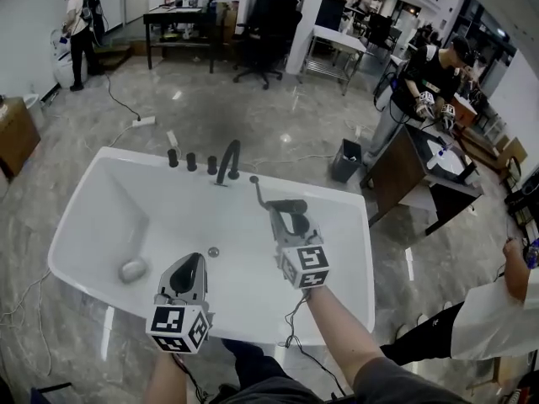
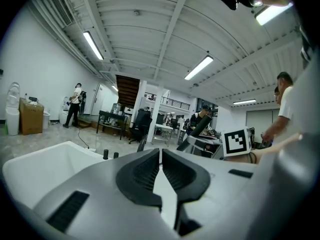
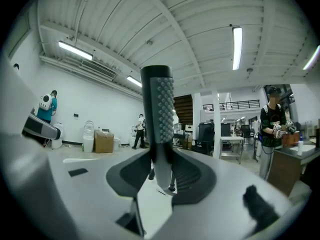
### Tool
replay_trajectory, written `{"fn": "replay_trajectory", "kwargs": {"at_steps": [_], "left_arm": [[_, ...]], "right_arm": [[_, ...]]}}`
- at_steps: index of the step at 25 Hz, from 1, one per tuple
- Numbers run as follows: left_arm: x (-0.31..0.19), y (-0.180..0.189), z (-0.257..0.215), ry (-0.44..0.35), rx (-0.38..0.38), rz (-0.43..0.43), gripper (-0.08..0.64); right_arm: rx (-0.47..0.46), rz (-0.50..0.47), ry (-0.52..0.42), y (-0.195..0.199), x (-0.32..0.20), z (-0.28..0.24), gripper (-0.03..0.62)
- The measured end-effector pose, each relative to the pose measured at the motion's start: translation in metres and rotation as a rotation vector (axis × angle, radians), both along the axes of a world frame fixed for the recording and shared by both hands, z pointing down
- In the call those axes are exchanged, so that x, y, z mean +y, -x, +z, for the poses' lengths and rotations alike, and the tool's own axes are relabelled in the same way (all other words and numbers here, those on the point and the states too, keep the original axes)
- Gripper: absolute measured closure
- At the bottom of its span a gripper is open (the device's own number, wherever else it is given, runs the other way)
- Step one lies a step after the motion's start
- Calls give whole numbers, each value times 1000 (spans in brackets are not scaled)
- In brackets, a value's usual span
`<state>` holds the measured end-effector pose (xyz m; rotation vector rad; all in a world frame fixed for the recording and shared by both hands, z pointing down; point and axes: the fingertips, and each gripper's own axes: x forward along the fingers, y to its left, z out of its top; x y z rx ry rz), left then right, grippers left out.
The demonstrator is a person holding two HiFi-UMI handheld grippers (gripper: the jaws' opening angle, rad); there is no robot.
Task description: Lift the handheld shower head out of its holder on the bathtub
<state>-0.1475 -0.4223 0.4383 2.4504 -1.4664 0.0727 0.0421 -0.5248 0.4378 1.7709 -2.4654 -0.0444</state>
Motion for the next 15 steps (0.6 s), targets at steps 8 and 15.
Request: {"fn": "replay_trajectory", "kwargs": {"at_steps": [8,15], "left_arm": [[78,13,-9,-18,-2,6,534],[138,16,-19,-42,-8,41,534]], "right_arm": [[-29,13,-32,6,86,-16,456],[-47,19,-50,17,156,-23,456]]}}
